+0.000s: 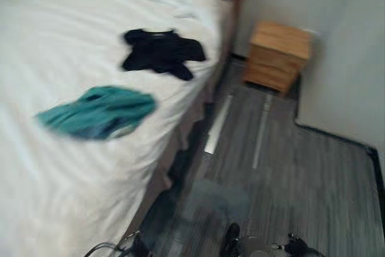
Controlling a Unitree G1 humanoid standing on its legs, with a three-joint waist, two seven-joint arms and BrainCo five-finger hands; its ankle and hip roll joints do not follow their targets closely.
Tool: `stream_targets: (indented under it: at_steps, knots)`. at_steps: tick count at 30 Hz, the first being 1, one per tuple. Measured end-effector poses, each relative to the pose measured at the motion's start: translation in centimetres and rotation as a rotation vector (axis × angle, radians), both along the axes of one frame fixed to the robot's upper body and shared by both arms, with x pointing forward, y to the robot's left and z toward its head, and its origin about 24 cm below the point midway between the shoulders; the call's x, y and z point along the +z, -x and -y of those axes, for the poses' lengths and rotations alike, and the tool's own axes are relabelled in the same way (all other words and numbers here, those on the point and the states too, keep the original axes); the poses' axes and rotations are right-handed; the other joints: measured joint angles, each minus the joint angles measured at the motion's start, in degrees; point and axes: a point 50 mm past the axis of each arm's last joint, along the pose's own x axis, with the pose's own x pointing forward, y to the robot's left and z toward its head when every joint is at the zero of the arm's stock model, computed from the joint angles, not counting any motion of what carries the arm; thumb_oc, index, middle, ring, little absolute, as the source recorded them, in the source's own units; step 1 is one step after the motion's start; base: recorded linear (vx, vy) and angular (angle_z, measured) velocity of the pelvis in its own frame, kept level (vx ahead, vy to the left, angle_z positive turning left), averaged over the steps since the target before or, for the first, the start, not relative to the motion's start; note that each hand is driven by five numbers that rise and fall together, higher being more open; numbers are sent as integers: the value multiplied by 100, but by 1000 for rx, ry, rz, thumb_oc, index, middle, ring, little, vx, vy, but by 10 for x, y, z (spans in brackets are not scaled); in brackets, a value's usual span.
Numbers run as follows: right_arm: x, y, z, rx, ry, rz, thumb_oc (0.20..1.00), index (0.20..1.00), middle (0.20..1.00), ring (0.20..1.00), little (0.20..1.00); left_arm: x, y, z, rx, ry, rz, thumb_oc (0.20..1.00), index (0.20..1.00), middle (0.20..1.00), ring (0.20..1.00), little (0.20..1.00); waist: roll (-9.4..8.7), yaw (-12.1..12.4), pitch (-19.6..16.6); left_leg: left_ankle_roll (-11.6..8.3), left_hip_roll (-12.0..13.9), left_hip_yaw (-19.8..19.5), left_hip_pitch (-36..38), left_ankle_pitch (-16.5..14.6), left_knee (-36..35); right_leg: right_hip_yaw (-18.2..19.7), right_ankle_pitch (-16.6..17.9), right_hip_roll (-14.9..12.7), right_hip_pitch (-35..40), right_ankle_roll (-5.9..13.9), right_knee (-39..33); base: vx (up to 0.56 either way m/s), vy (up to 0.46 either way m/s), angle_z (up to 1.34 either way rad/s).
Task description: Tidy up the quilt and then pick up the clothes from the bed and put them into the laundry hamper.
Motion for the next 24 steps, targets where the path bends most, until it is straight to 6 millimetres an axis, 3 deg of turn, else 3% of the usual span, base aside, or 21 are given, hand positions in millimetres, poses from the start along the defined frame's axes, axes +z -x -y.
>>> stream_targets:
  at_steps: [1, 3, 4, 5, 6, 7, 8, 9, 10, 11, 12, 13, 14, 16, 21, 22, 24]
  knots:
    - [1, 3, 7, 68, 55, -20, 1000, 1000, 1000, 1000, 1000, 1, -10, 11, 32, 48, 54, 1000, 1000, 1000, 1000, 1000, 122, -98, -66, -22, 99, -153, -280, 146, -167, 327, 48, 228, 240, 2, -280, 45, -232, -141]
    - [1, 6, 11, 80, 75, -30, 1000, 1000, 1000, 1000, 1000, 3, -17, 12, 61, 64, 84, 1000, 1000, 1000, 1000, 1000, 150, -264, -71, -85, 58, -384, -583, 499, -220, 618, 52, 380, 422, 11, -397, 53, -196, -140]
    - [1, 5, 9, 91, 78, -28, 1000, 1000, 1000, 1000, 1000, 1, -7, 7, 181, 77, 91, 1000, 1000, 1000, 1000, 1000, 148, -49, -243, 40, -78, -980, -634, 498, -188, 1239, 56, 452, 421, 11, -458, 48, -184, -161]
    - [1, 5, 9, 98, 80, -29, 1000, 1000, 1000, 1000, 1000, 0, -3, 6, 211, 81, 87, 1000, 1000, 1000, 1000, 1000, 152, -30, -279, 35, -187, -1330, -628, 497, -230, 1425, 82, 449, 402, 28, -462, 75, -175, -176]
    - [2, 1, 8, 105, 79, -18, 1000, 1000, 1000, 1000, 1000, -1, 0, 5, 285, 93, 93, 1000, 1000, 1000, 1000, 1000, 136, -109, -272, 120, -448, -2078, -642, 469, -84, 1767, 70, 490, 369, 16, -457, 79, -112, -105]
    - [1, 0, 4, 115, 82, -30, 1000, 1000, 1000, 1000, 1000, -2, 3, 4, 343, 103, 109, 1000, 1000, 1000, 1000, 1000, 30, -2, -243, 282, -657, -2847, -651, 440, 150, 2062, 70, 446, 340, 4, -428, 112, -62, -156]
    - [-1, -4, -5, 154, 78, -36, 1000, 1000, 1000, 1000, 1000, -2, 9, -1, 400, 97, 109, 1000, 1000, 1000, 1000, 1000, -207, 164, -226, 205, -908, -3656, -752, 357, 515, 2503, 108, 238, 307, -8, -416, 136, -5, -184]
    - [1, -11, -8, 166, 77, -21, 1000, 1000, 1000, 1000, 1000, -6, 20, 0, 441, 106, 84, 1000, 1000, 1000, 1000, 1000, -326, 274, -160, 164, -1344, -4267, -772, -56, 351, 2913, 179, 46, 279, 97, -438, 99, 13, -181]
    - [2, -16, -9, 169, 79, -8, 1000, 1000, 1000, 1000, 1000, -5, 17, -1, 453, 113, 95, 1000, 1000, 1000, 1000, 1000, -358, 309, -117, 211, -1618, -4457, -780, -161, 29, 3028, 250, -7, 255, 200, -445, 86, 19, -130]
    - [4, -18, -4, 156, 91, -8, 1000, 1000, 1000, 1000, 1000, -6, 19, 2, 457, 120, 84, 1000, 1000, 1000, 1000, 1000, -211, 270, -88, 372, -1897, -4827, -822, -48, -769, 3150, 297, -33, 202, 304, -447, 70, 88, -93]
    - [7, -19, 6, 155, 112, 3, 1000, 1000, 1000, 1000, 1000, -7, 15, 9, 446, 139, 80, 1000, 1000, 1000, 1000, 1000, 161, 219, -10, 1030, -1841, -4711, -954, 564, -1239, 3039, 334, 221, 277, 479, -482, 69, 88, -79]
    - [4, -16, 0, 152, 90, -15, 1000, 1000, 1000, 1000, 1000, -6, 13, 4, 441, 123, 83, 1000, 1000, 1000, 1000, 1000, 45, 249, -7, 1017, -1946, -4573, -786, 562, -1278, 3050, 306, 63, 429, 665, -628, 86, 98, -38]
    - [0, -7, -3, 133, 67, -36, 1000, 1000, 1000, 1000, 1000, -5, 14, 2, 427, 118, 75, 1000, 1000, 1000, 1000, 1000, 96, 186, -20, 1111, -1969, -4596, -744, 474, -1394, 2902, 280, 45, 508, 705, -651, 58, 45, -23]
    - [-6, 6, -13, 95, 25, -63, 1000, 1000, 1000, 1000, 1000, -4, 15, -8, 406, 96, 60, 1000, 1000, 1000, 1000, 1000, -57, 84, -87, 1178, -2034, -4514, -606, 555, -1632, 2669, 294, 41, 502, 742, -533, 48, 111, -20]
    - [-7, 9, -14, 37, 0, -65, 1000, 1000, 1000, 1000, 1000, -5, 17, -4, 391, 110, 35, 1000, 1000, 1000, 1000, 1000, 52, -105, 138, 1213, -1875, -4508, -341, 583, -1635, 2598, 180, 172, 249, 930, 429, -32, 46, -5]
    - [-7, 10, -17, 39, -13, -68, 1000, 1000, 1000, 1000, 1000, -4, 14, -5, 391, 108, 43, 1000, 1000, 1000, 1000, 1000, 40, -105, 146, 1219, -1835, -4529, -310, 585, -1606, 2590, 121, 206, 186, 987, 477, 7, -2, 5]
    - [-8, 10, -19, 52, -24, -75, 1000, 1000, 1000, 1000, 1000, -3, 11, -7, 385, 109, 44, 1000, 1000, 1000, 1000, 1000, -13, -94, 117, 1192, -1823, -4620, -341, 578, -1600, 2764, 83, 321, 371, 922, 85, 11, 8, 21]
